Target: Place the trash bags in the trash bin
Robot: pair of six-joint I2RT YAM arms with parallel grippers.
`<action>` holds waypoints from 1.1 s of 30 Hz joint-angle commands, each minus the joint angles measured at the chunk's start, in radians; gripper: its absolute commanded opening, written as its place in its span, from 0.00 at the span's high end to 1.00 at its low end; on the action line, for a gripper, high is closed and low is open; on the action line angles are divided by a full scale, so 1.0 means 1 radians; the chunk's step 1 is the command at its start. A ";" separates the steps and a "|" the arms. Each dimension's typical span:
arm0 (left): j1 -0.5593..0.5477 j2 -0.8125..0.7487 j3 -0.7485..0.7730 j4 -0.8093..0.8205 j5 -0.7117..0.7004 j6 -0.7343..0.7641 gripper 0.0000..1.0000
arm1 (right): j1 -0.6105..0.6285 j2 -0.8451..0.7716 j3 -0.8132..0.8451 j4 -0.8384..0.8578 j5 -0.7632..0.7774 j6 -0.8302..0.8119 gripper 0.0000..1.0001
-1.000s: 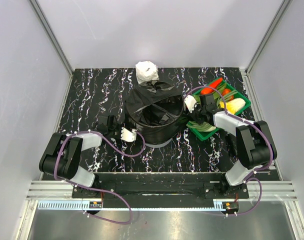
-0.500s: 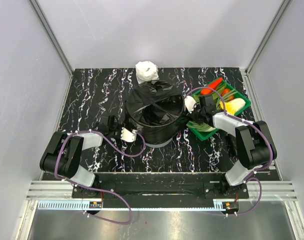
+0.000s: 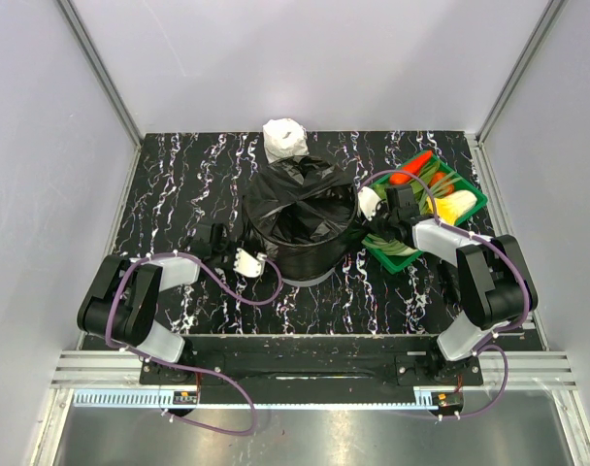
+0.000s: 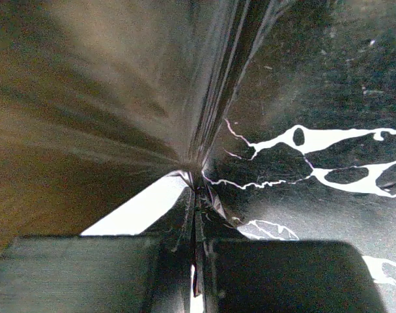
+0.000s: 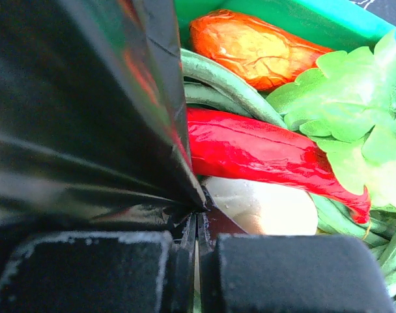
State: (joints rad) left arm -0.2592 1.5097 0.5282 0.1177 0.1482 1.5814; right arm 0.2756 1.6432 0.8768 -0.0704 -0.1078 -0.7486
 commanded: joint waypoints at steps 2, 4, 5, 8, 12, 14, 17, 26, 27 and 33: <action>0.012 0.000 -0.004 -0.148 -0.079 0.019 1.00 | -0.036 0.050 -0.059 -0.134 0.224 -0.057 1.00; 0.011 -0.006 -0.002 -0.158 -0.081 0.023 1.00 | -0.036 0.047 -0.061 -0.132 0.234 -0.060 1.00; 0.011 -0.008 -0.004 -0.162 -0.084 0.028 1.00 | -0.036 0.047 -0.064 -0.128 0.240 -0.063 1.00; -0.002 -0.005 -0.005 -0.162 -0.099 0.037 1.00 | -0.036 0.047 -0.075 -0.121 0.252 -0.074 1.00; -0.012 0.000 -0.002 -0.165 -0.104 0.038 1.00 | -0.036 0.040 -0.079 -0.117 0.260 -0.075 1.00; -0.021 0.007 0.004 -0.173 -0.110 0.035 1.00 | -0.036 0.040 -0.084 -0.118 0.260 -0.078 1.00; -0.040 0.012 0.007 -0.176 -0.121 0.029 1.00 | -0.036 0.041 -0.096 -0.112 0.270 -0.086 1.00; -0.087 0.049 0.021 -0.188 -0.175 0.052 1.00 | -0.035 0.046 -0.125 -0.074 0.316 -0.124 1.00; -0.092 0.052 0.021 -0.190 -0.182 0.058 1.00 | -0.035 0.047 -0.130 -0.071 0.321 -0.132 1.00; -0.112 0.083 0.029 -0.188 -0.225 0.075 1.00 | -0.035 0.050 -0.144 -0.049 0.332 -0.141 1.00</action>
State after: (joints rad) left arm -0.3752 1.5387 0.5652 0.0566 0.0113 1.6550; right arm 0.2817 1.6299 0.8093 0.0460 0.0338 -0.8452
